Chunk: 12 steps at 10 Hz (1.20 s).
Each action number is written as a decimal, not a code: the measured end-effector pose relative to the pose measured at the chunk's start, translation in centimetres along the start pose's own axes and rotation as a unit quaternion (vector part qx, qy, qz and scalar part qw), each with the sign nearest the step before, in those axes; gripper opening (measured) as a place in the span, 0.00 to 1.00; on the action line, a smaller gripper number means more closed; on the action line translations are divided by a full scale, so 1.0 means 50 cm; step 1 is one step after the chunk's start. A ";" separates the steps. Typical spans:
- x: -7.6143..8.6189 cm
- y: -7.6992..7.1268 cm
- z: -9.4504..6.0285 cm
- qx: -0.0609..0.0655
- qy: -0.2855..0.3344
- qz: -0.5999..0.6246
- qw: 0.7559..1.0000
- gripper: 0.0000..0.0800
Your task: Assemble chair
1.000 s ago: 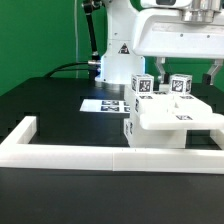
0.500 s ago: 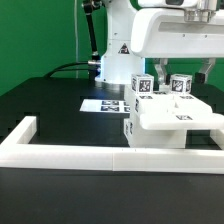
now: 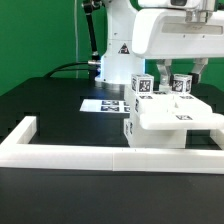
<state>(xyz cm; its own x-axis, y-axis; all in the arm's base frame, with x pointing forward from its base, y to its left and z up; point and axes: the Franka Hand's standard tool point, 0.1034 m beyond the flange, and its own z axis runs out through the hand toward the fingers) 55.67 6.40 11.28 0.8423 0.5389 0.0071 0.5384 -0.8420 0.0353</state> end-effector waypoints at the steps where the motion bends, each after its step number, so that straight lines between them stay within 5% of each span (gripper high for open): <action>1: 0.000 0.000 0.000 0.000 0.000 0.010 1.000 0.55; 2: 0.000 0.001 0.000 0.000 0.000 0.019 1.000 0.35; 7: 0.000 -0.001 0.001 0.001 0.000 0.177 0.984 0.36; 12: 0.002 -0.002 0.001 0.002 0.002 0.390 0.921 0.36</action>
Offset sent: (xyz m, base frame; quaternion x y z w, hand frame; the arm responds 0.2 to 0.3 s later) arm 0.0000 0.0000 0.0000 0.0000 0.0000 0.1296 0.9916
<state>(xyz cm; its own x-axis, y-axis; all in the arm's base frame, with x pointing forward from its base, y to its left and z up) 55.71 6.54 11.23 0.9729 -0.2289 0.0322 -0.2294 -0.9732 0.0148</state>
